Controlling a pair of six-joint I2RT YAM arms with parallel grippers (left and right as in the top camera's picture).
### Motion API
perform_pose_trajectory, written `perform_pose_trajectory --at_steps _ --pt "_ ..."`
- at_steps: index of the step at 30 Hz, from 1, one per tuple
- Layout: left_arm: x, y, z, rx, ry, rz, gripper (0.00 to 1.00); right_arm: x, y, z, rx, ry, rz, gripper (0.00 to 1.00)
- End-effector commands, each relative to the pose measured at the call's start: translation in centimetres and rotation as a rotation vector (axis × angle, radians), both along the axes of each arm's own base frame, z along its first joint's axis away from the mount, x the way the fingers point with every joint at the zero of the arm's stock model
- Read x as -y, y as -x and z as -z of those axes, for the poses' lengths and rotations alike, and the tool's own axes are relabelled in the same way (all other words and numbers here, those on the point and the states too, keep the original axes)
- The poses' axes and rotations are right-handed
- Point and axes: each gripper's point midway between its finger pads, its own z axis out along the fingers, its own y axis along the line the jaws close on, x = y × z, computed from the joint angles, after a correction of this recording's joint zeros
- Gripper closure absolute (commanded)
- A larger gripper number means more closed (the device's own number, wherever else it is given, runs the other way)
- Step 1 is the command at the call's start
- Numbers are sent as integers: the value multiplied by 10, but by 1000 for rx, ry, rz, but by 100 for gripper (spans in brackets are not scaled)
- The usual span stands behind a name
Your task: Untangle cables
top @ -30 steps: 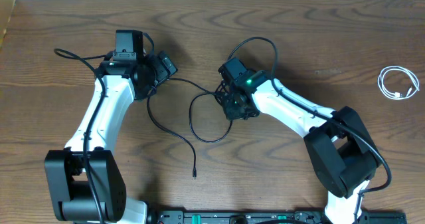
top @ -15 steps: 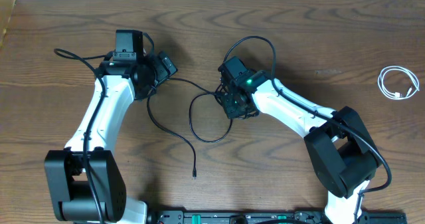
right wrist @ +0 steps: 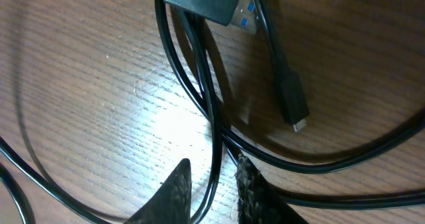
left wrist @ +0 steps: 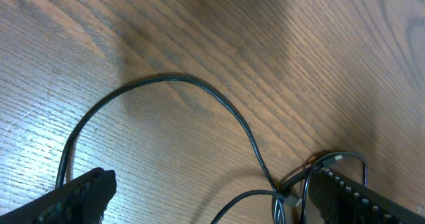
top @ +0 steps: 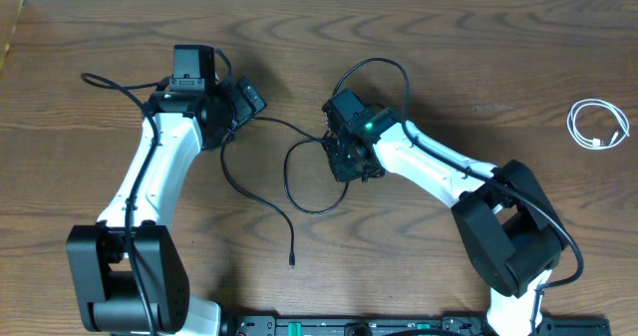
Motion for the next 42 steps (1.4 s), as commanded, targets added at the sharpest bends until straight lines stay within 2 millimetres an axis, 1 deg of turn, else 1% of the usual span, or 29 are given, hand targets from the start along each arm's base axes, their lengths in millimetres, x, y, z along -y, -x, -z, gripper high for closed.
perform_pose_trajectory --at_steps 1,3,10,15,17,18,21,23,29,32,34,40,42 --pt "-4 4 8 -21 -15 -4 2 -2 7 7 -23 9 24 80" --pt "-4 4 8 -21 -15 -4 2 -2 7 7 -18 16 23 79" --pt "-4 4 8 -21 -15 -4 2 -3 8 9 -22 18 21 81" --pt "-4 4 8 -21 -15 -4 2 -2 9 19 -38 31 21 81" --pt "-4 4 8 -21 -15 -4 2 -2 9 20 -38 31 21 82" --pt "-4 4 8 -21 -15 -4 2 -2 9 20 -38 31 22 84" --pt "-4 4 8 -21 -15 -4 2 -2 8 19 -38 26 27 98" --pt "-4 4 8 -21 -15 -4 2 -3 7 18 -40 17 27 99" --pt "-4 4 8 -21 -15 -4 2 -7 -9 2 1 0 -11 99" --pt "-4 4 8 -21 -15 -4 2 -9 -15 0 25 -5 -30 99" --pt "-4 4 8 -21 -15 -4 2 -5 -18 0 43 19 -23 99" --pt "-4 4 8 -21 -15 -4 2 17 -40 -1 164 151 23 99" --pt "-4 4 8 -21 -15 -4 2 18 -43 -1 179 158 28 99"
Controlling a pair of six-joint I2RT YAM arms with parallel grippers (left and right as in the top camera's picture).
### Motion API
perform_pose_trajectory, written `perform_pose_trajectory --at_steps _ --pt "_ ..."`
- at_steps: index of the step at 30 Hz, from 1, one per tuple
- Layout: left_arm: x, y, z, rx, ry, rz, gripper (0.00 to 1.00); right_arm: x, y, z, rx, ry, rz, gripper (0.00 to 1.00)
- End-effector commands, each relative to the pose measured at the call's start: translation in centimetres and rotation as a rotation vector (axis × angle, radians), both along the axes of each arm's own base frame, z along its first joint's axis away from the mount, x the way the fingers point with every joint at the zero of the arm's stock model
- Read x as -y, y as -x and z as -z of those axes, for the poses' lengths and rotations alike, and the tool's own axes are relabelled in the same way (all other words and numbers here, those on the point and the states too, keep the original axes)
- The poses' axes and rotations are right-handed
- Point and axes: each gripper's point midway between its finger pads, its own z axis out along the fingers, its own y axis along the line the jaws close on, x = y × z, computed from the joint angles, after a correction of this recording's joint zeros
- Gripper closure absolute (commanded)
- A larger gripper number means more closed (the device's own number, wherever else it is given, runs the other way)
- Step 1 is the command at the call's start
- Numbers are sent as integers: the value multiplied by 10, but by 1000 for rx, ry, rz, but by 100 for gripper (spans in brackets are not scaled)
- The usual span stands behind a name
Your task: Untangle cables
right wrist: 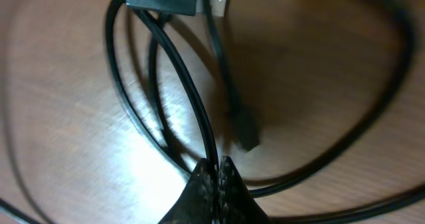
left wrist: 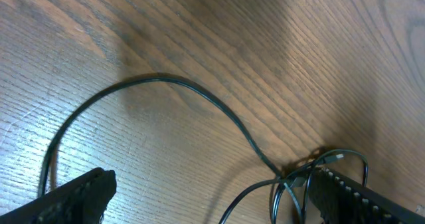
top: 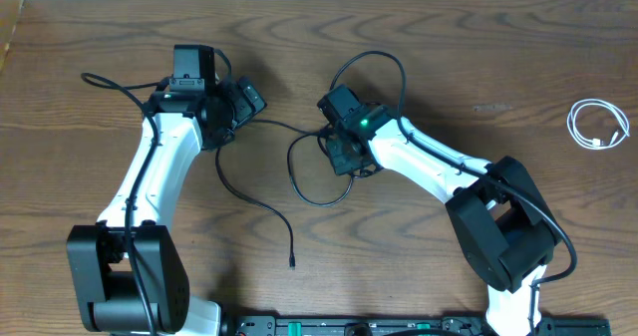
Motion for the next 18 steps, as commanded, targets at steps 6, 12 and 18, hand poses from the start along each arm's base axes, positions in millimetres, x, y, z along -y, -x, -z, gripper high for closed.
perform_pose_trajectory --at_steps 6,12,18 --pt "-4 4 8 -21 -15 -4 2 10 -19 4 78 74 17 99" --pt "-4 4 8 -21 -15 -4 2 14 -22 10 87 106 19 99" --pt "-4 4 8 -21 -15 -4 2 16 -25 9 111 137 -60 99"
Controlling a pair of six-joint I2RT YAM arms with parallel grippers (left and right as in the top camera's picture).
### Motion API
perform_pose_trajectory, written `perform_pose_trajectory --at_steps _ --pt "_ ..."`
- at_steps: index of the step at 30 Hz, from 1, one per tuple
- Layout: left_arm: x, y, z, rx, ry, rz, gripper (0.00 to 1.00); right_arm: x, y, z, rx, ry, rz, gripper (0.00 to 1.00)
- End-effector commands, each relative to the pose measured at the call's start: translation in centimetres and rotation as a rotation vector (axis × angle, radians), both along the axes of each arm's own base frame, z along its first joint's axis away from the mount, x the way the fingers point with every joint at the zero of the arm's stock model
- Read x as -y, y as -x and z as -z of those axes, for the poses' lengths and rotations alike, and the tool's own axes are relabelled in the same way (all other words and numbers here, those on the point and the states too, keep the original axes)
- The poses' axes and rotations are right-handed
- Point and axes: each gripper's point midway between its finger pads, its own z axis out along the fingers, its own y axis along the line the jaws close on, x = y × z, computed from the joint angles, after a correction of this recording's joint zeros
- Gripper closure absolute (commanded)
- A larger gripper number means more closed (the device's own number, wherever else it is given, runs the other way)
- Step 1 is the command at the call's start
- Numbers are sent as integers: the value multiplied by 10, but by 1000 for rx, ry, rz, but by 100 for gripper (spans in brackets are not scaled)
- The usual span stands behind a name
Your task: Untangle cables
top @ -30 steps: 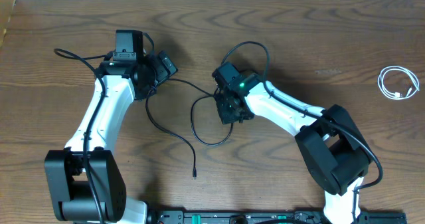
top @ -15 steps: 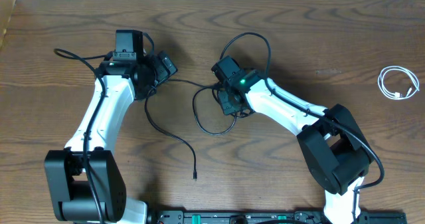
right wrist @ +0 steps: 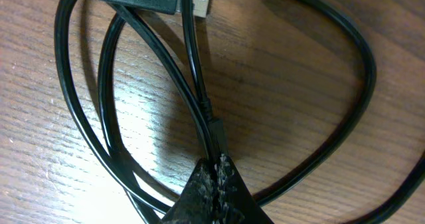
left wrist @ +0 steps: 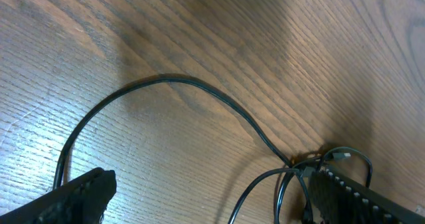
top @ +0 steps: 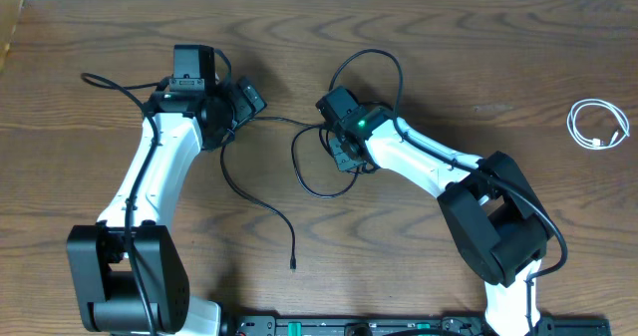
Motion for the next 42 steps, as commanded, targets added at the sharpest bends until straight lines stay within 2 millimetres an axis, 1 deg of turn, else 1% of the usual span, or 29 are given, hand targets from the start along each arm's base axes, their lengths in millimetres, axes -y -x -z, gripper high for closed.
perform_pose_trajectory --at_steps 1,7,8,9,12,13,15,16,18,20,24,25,27,28,29,32,38,42 --pt "-4 4 8 -21 -15 -3 2 6 -10 -3 42 53 -48 99" --pt "-4 4 8 -21 -15 -3 2 12 -15 -4 70 98 -68 98" --pt "-4 4 8 -21 -15 -3 2 12 -16 -5 72 102 -82 97" --pt "-4 4 8 -21 -15 -3 2 11 -16 -5 75 105 -94 93" --pt "-4 4 8 -21 -15 -3 2 15 -20 -6 95 132 -102 90" --pt "-4 4 8 -21 -15 -3 2 16 -23 -8 110 141 -96 87" --pt "-4 4 8 -21 -15 -3 2 14 -29 -11 136 144 -117 74" --pt "-4 4 8 -21 -15 -3 2 12 -30 -13 138 142 -122 71" --pt "-4 4 8 -21 -15 -3 2 8 -27 -20 114 127 -132 67" --pt "-4 4 8 -21 -15 -3 2 0 -23 -30 79 88 -149 62" --pt "-4 4 8 -21 -15 -3 2 -16 -18 -50 35 11 -177 57" --pt "-4 4 8 -21 -15 -3 2 -23 -16 -53 24 -17 -188 53" --pt "-4 4 8 -21 -15 -3 2 -33 -10 -54 -5 -71 -211 46" --pt "-4 4 8 -21 -15 -3 2 -37 -6 -54 -20 -94 -221 44" --pt "-4 4 8 -21 -15 -3 2 -39 -4 -53 -32 -105 -226 43" --pt "-4 4 8 -21 -15 -3 2 -40 -1 -47 -37 -100 -268 44" --pt "-4 4 8 -21 -15 -3 2 -41 7 -32 -41 -93 -293 46" --pt "-4 4 8 -21 -15 -3 2 -44 11 -24 -33 -92 -321 53"
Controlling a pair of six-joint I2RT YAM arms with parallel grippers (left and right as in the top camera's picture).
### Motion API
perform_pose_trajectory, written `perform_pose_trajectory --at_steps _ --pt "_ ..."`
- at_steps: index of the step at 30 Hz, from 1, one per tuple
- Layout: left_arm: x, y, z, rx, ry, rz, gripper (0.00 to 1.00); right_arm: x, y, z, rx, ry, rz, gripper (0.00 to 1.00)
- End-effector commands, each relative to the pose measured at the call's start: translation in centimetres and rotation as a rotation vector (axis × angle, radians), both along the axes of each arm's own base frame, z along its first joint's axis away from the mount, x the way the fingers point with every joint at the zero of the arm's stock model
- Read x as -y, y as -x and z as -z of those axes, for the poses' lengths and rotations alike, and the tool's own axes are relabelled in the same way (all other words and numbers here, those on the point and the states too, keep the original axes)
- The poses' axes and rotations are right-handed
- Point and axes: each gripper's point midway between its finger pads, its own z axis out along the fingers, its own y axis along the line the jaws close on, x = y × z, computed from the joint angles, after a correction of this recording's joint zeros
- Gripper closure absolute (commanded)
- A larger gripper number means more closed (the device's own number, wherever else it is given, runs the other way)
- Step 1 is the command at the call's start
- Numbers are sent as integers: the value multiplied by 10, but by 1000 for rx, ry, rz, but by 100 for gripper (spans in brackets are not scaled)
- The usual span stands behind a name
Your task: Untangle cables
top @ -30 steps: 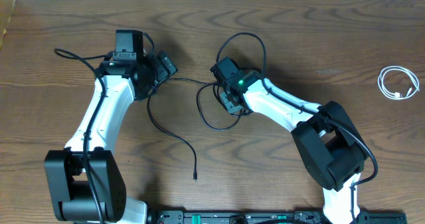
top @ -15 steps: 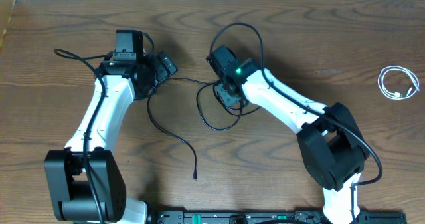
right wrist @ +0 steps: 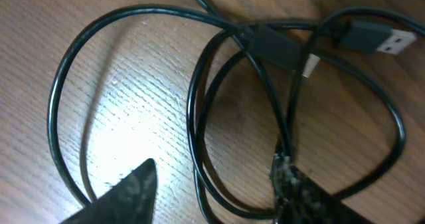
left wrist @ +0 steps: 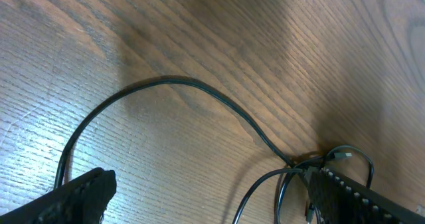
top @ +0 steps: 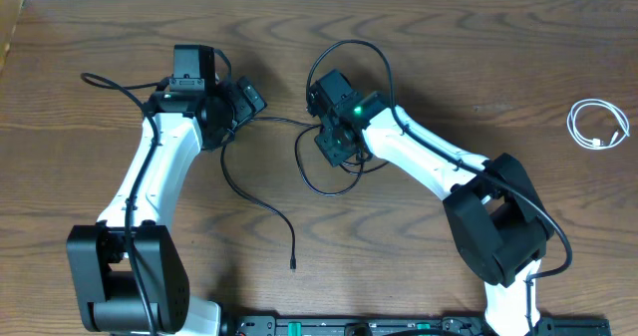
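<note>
A thin black cable (top: 239, 188) runs from my left gripper (top: 249, 102) across the table to a knot of loops (top: 317, 181) under my right gripper (top: 334, 147). One free end (top: 292, 264) lies near the front. In the right wrist view the right gripper (right wrist: 212, 191) is open, its fingers (right wrist: 126, 191) straddling two black strands (right wrist: 196, 111); a USB plug (right wrist: 375, 38) lies beyond. In the left wrist view the left gripper (left wrist: 212, 204) is open, with the cable (left wrist: 199, 86) arcing over the wood towards the knot (left wrist: 319, 163).
A coiled white cable (top: 598, 125) lies apart at the far right of the brown wooden table (top: 498, 77). Another black loop (top: 359, 49) rises behind the right wrist. The table's back edge runs along the top.
My right gripper was shut on a black strand of the knot; now it is open with the strands loose between its fingers, and it sits slightly farther back. The left arm has not moved.
My right gripper first had its fingers nearly shut round a black strand in the knot. Then it was shut on it and stood farther left, the loops shifted with it. It stayed shut a moment later. Now it is open over the rearranged loops.
</note>
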Motion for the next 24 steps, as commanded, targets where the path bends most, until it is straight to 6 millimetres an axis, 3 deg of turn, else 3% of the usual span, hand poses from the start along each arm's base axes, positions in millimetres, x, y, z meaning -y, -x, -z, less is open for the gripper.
perform_pose_trajectory --at_steps 1,8,12,19,24 --pt "-4 4 8 -21 -15 -4 2 -6 10 6 -3 -4 -46 54" --pt "-4 4 8 -21 -15 -4 2 -10 14 20 -8 1 -57 74" --pt "-4 4 8 -21 -15 -4 2 -11 13 30 -15 6 -57 78" --pt "-4 4 8 -21 -15 -4 2 -11 12 44 -26 15 -56 77" --pt "-4 4 8 -21 -15 -4 2 -11 12 44 -26 14 -56 99"
